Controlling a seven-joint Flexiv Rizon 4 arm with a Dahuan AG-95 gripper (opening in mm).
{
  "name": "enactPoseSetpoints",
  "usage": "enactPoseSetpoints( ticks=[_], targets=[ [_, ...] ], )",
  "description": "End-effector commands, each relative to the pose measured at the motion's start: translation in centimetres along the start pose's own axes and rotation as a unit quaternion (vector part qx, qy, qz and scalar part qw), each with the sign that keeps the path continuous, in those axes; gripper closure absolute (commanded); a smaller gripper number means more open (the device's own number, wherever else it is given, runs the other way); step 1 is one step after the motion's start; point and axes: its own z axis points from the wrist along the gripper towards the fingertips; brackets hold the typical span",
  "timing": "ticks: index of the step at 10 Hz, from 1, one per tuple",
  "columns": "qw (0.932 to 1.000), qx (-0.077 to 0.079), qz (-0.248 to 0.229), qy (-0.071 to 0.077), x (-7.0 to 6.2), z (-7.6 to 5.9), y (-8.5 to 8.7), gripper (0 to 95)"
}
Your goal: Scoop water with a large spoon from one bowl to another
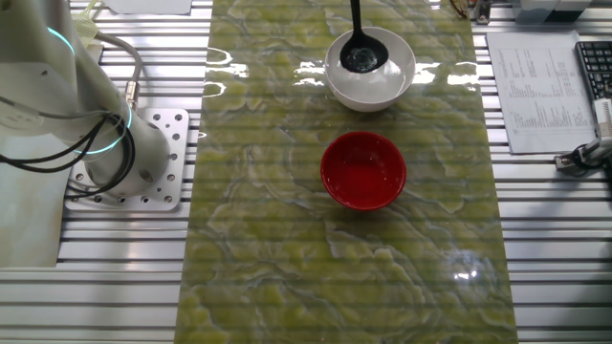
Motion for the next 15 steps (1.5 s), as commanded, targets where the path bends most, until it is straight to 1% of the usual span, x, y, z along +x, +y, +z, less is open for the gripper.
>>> enactPoseSetpoints(
  ticks=[1,2,5,8,9,11,12,13,14,15],
  targets=[
    [1.0,-0.001,-0.002,0.0,0.3,-0.5,-0.1,95.0],
    [1.0,-0.003,-0.004,0.002,0.5,-0.8,-0.2,95.0],
    [1.0,-0.003,-0.008,0.003,1.5,-1.5,0.2,95.0],
    [0.9999,-0.003,-0.01,0.006,2.1,-2.0,0.2,95.0],
    [0.9999,-0.003,-0.01,0.008,2.2,-2.3,0.1,95.0],
    [1.0,-0.003,-0.002,0.007,2.2,-2.4,-0.1,95.0],
    [1.0,-0.004,0.0,0.002,2.2,-2.4,-0.1,95.0],
    [1.0,-0.009,0.002,-0.003,2.2,-2.4,-0.1,95.0],
    [0.9999,-0.01,0.001,-0.002,2.2,-2.4,-0.1,95.0],
    [0.9999,-0.01,0.003,0.005,2.2,-2.4,-0.1,95.0]
  ],
)
